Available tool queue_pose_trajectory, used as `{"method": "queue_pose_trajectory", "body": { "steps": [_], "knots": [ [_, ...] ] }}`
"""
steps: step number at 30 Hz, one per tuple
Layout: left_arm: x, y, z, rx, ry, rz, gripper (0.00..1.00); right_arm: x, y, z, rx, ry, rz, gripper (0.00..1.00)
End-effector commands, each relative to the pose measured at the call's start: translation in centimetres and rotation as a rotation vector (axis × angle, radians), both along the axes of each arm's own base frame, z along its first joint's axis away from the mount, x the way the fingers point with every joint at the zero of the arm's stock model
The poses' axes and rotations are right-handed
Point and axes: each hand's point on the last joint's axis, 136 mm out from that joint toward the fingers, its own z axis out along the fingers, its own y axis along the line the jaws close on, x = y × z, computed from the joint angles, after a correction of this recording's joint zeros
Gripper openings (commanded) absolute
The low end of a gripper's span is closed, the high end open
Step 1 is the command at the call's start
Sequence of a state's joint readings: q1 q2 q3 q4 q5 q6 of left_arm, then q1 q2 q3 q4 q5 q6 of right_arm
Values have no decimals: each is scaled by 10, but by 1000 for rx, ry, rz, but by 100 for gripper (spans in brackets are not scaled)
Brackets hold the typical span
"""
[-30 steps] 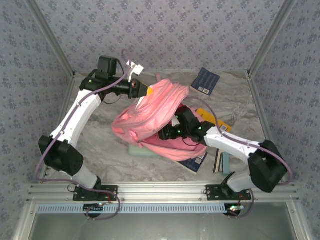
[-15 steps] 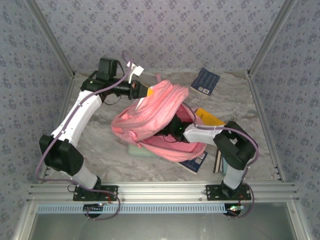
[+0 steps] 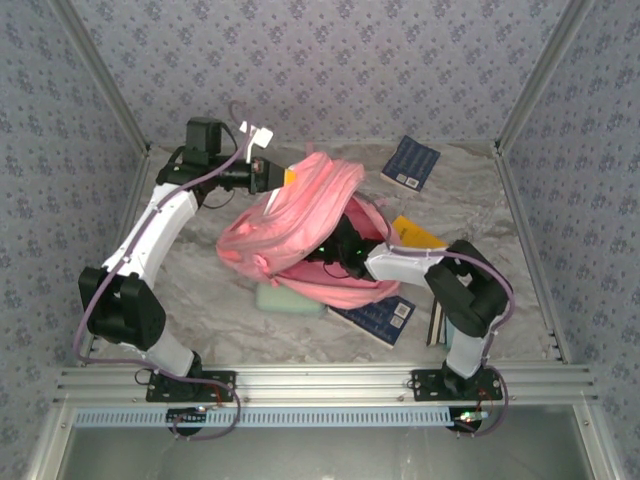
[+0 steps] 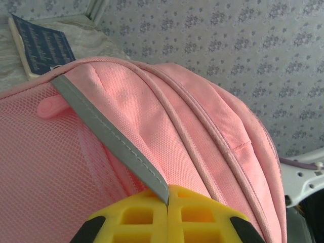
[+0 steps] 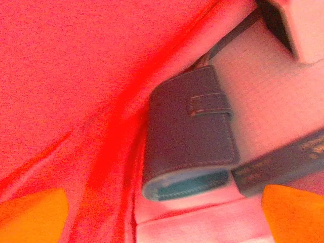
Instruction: Pack books, pencil case, and school supplies into a backpack
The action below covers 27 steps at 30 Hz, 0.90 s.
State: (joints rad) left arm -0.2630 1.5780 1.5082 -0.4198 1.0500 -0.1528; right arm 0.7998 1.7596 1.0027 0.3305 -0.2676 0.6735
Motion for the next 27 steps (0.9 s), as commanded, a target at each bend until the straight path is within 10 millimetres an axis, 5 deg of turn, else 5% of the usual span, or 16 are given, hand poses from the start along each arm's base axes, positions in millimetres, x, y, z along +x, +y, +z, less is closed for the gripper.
{"method": "queue_pose_trajectory", "body": {
  "steps": [1, 8, 13, 16, 20, 27],
  "knots": [
    [3, 13, 45, -39, -166, 69, 0, -1, -29, 21, -138, -158, -47, 100],
    [62, 69, 21, -33, -29, 444, 0, -4, -96, 46, -265, -242, -182, 100],
    [74, 83, 3, -64, 68, 551, 0, -13, -127, 70, -212, -281, -191, 100],
    [76, 84, -9, -63, 123, 575, 0, -21, -130, 80, -253, -353, -119, 95],
    [79, 84, -25, -67, 194, 586, 0, -48, -111, 65, -377, -486, 116, 93],
    [77, 83, -52, -33, 274, 584, 0, -86, -76, 10, -629, -604, 492, 94]
  ]
}}
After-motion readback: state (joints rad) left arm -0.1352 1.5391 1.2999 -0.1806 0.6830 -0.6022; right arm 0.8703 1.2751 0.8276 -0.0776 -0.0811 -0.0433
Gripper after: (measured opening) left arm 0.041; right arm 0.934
